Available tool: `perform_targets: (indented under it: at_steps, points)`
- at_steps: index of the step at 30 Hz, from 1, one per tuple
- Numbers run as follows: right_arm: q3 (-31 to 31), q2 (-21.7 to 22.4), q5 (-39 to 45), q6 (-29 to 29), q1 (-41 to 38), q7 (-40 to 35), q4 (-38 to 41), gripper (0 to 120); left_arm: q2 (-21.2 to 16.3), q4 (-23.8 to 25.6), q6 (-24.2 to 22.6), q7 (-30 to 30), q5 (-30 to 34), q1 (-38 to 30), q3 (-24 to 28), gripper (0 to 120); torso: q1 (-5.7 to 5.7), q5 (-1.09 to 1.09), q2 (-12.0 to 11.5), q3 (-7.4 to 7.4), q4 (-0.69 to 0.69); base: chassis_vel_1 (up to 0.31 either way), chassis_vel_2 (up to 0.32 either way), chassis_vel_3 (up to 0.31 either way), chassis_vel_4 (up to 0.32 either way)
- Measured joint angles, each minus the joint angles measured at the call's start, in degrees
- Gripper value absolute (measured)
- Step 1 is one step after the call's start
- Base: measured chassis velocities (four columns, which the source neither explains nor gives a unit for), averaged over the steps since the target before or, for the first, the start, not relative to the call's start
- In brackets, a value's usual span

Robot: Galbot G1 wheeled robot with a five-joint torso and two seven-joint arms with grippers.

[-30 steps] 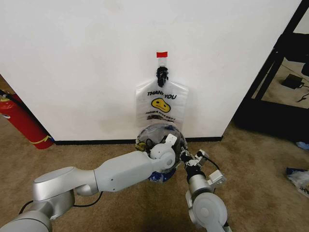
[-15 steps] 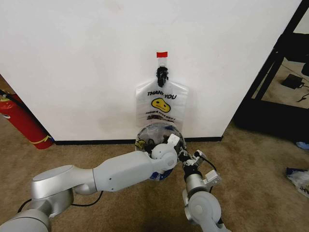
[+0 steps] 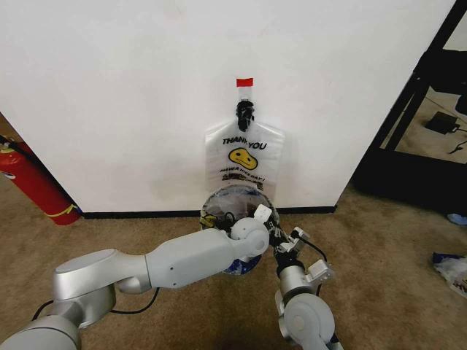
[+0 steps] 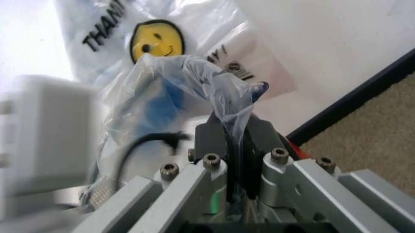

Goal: Pick up the garbage bag from the wall and place it over the trash bin.

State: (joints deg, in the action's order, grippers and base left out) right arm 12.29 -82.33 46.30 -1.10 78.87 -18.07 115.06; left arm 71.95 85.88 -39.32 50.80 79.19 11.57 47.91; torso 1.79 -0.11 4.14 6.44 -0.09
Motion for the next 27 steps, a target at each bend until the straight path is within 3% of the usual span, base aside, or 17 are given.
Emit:
perform_targets:
  at_steps: [7,12,19,27]
  points:
    - [0.4,0.1,0.2,0.0,-0.6,-0.6,-0.8,1,-3.9,5.4,-0.3,1.0,0.9,-1.3,-0.4,0,0.0,0.0,0.0,0.0,0.01,0.0,0.0,0.0,0.0]
    - [-0.1,0.5,-2.4,-0.9,-0.5,0.0,-1.2,1,-6.6,6.4,-2.6,2.9,4.6,-6.3,4.6,0,0.0,-0.01,0.0,0.0,0.0,0.0,0.0,0.0,0.0]
    - [-0.3,0.7,-2.3,-1.4,-0.6,0.2,-1.2,1,-4.4,4.5,-2.8,4.0,9.8,-7.7,6.5,0,0.0,-0.01,0.0,0.0,-0.03,0.0,0.0,0.0,0.0]
    - [-0.7,1.1,-1.8,-1.2,-0.8,0.0,-0.5,1,-3.4,1.7,-2.9,2.2,9.3,-7.6,11.4,0,0.0,0.0,0.0,0.0,0.01,0.0,0.0,0.0,0.0]
